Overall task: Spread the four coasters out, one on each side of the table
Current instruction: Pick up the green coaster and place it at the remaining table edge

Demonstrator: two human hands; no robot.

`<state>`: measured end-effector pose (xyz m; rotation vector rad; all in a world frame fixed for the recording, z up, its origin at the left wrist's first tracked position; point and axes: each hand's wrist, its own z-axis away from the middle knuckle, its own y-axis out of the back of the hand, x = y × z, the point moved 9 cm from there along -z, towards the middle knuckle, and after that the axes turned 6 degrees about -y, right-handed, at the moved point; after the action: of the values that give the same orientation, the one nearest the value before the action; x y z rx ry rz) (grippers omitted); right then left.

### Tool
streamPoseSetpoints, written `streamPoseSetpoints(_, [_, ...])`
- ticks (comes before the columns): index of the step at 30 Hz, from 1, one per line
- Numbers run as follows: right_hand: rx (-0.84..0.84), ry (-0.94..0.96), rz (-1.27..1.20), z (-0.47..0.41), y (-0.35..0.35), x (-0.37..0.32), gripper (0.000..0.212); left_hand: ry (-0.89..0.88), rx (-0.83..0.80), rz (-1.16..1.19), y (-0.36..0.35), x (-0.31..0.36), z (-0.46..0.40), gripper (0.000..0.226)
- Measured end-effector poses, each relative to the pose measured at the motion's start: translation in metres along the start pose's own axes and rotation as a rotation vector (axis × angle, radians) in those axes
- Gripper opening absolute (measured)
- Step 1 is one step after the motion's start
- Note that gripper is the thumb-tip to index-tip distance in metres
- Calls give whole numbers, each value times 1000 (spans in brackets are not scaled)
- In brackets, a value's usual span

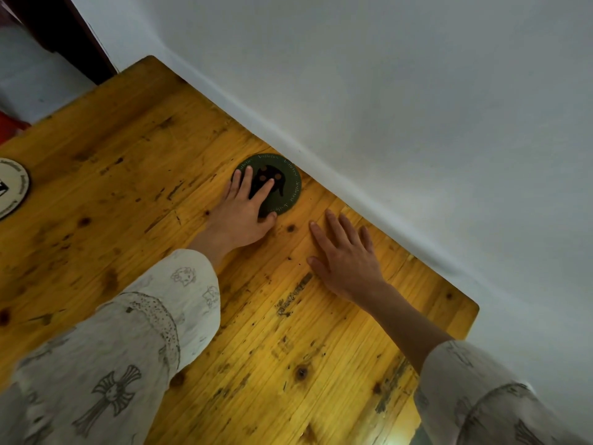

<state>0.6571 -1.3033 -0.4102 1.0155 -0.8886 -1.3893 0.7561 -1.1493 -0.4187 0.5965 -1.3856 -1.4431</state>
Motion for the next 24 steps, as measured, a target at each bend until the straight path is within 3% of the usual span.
streamPoseSetpoints(13, [-26,-19,-24,8,-1,-4,63,10,-23,13,-3,3,21,67])
streamPoseSetpoints(24, [-271,76,-249,164,-37,-62,43,216,-93,273,-56,42,262,51])
